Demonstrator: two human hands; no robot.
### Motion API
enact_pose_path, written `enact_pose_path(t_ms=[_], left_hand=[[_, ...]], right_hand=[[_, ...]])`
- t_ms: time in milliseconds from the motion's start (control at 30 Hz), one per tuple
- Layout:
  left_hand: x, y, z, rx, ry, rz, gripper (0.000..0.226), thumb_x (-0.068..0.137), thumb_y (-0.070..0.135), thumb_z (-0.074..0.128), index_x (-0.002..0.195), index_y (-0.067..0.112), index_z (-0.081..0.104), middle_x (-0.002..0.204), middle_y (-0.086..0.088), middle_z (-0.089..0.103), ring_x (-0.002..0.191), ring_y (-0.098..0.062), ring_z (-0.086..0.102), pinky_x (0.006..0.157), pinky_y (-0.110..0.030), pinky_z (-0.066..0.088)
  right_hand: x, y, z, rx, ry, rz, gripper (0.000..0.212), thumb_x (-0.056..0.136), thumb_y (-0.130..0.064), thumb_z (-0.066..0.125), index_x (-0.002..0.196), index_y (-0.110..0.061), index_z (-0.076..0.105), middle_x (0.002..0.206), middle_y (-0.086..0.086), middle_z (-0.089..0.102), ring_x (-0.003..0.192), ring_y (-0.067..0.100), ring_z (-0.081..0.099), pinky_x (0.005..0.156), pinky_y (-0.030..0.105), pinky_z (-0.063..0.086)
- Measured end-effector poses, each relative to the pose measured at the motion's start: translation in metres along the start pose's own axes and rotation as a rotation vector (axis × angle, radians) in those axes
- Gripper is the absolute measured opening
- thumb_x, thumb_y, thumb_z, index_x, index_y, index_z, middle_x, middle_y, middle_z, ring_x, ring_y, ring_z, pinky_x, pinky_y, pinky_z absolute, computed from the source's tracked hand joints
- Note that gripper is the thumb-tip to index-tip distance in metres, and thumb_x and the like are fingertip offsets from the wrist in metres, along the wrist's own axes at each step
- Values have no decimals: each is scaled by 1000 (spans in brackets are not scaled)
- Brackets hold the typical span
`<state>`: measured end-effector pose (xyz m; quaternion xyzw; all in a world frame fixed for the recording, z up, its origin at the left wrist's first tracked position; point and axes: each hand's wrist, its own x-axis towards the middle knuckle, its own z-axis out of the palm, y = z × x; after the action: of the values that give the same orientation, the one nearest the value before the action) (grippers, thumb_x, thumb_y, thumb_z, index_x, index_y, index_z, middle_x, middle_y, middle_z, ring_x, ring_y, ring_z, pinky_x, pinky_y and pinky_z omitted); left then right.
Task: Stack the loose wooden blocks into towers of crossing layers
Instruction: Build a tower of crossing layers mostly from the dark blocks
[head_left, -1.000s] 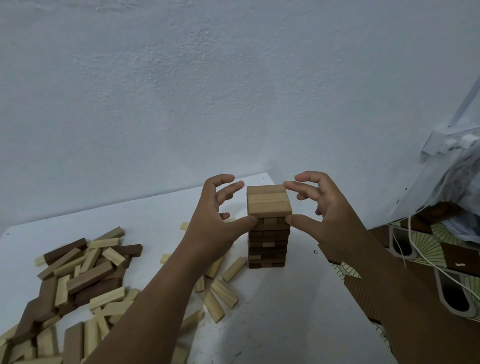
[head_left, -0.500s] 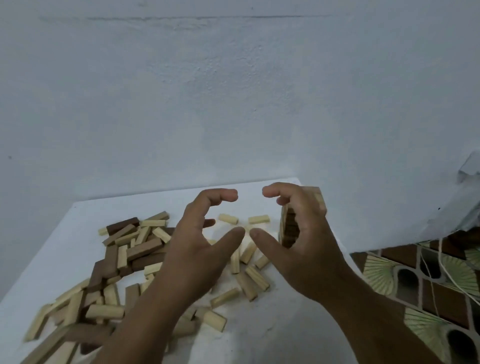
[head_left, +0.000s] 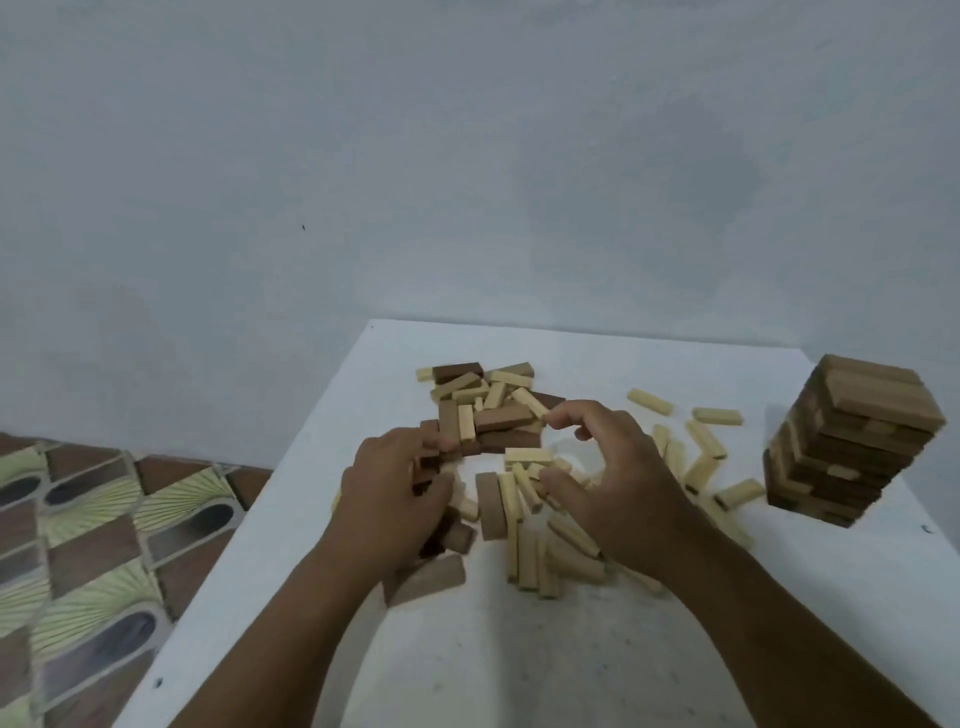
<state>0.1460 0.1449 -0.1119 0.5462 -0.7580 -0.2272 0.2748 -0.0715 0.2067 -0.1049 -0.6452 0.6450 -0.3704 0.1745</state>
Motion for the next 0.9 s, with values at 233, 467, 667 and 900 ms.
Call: enact_pose_path(t_ms=[233, 467, 667, 900], left_hand=[[52, -22, 7, 149, -44, -240, 58, 85, 62, 57, 129, 24, 58, 124, 2, 59, 117, -24, 52, 100, -44, 45], [57, -24, 0, -153, -68, -331, 42, 77, 43, 79, 111, 30, 59, 81, 10, 70, 69, -4, 66, 61, -20, 51], [52, -32, -2, -476, -7, -372, 50, 76, 25, 81, 114, 32, 49, 76, 6, 73, 66, -3, 68, 53, -19, 47], [55, -45, -10, -1376, 149, -482, 38, 90, 4, 64, 126, 14, 56, 95, -11, 74, 93, -23, 71, 78, -31, 54]], right_hand=[[39, -7, 29, -182, -64, -42, 40, 88, -22, 62, 125, -35, 55, 114, -21, 52, 114, 11, 45, 101, 39, 36], [81, -3, 53, -357, -155, -25, 43, 83, -14, 61, 123, -30, 60, 114, 0, 60, 104, 24, 54, 90, 37, 46], [94, 10, 61, -250, -107, -114, 29, 93, -13, 52, 117, -26, 59, 109, -9, 49, 96, 11, 53, 82, 30, 47], [90, -29, 74, -149, 7, -33, 17, 86, -29, 61, 102, -30, 56, 101, -8, 43, 75, 0, 51, 68, 25, 50]])
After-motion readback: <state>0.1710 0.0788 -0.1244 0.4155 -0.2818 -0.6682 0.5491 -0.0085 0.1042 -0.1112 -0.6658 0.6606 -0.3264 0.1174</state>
